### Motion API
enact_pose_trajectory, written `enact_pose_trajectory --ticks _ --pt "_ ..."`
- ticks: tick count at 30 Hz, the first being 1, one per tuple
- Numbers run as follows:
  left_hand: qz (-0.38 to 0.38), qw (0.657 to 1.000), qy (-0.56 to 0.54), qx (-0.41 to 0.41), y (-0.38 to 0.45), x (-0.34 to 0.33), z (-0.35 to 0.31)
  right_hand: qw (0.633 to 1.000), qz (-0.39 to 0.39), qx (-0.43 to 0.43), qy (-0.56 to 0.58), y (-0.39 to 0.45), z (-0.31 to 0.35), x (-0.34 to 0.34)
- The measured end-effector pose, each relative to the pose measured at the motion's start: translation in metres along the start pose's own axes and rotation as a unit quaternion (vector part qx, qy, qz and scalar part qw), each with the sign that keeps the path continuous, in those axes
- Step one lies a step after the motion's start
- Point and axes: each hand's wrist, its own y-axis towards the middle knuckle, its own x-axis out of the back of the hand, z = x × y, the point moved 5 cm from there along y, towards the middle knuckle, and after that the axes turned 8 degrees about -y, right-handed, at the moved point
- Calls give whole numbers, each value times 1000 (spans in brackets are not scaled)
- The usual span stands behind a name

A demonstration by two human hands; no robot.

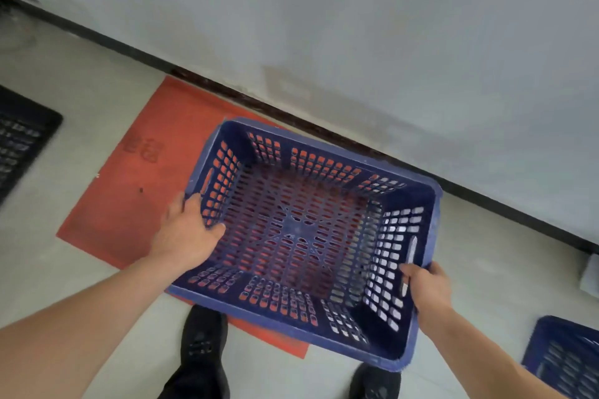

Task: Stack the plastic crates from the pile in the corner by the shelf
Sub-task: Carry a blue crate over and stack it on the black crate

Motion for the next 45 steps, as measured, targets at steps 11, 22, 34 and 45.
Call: enact_pose_trajectory --ticks 11,22,34,45 --pt "-30 984 -156 84 20 0 8 991 -69 3 -114 0 4 -17" --pt "-37 928 -338 153 17 34 9 997 -73 -23 -4 -27 19 -14" --pt "-204 881 -371 211 -92 186 51 997 -16 47 58 -165 81 5" --pt "-314 788 -460 261 -222 384 137 985 60 159 -23 -372 212 -26"
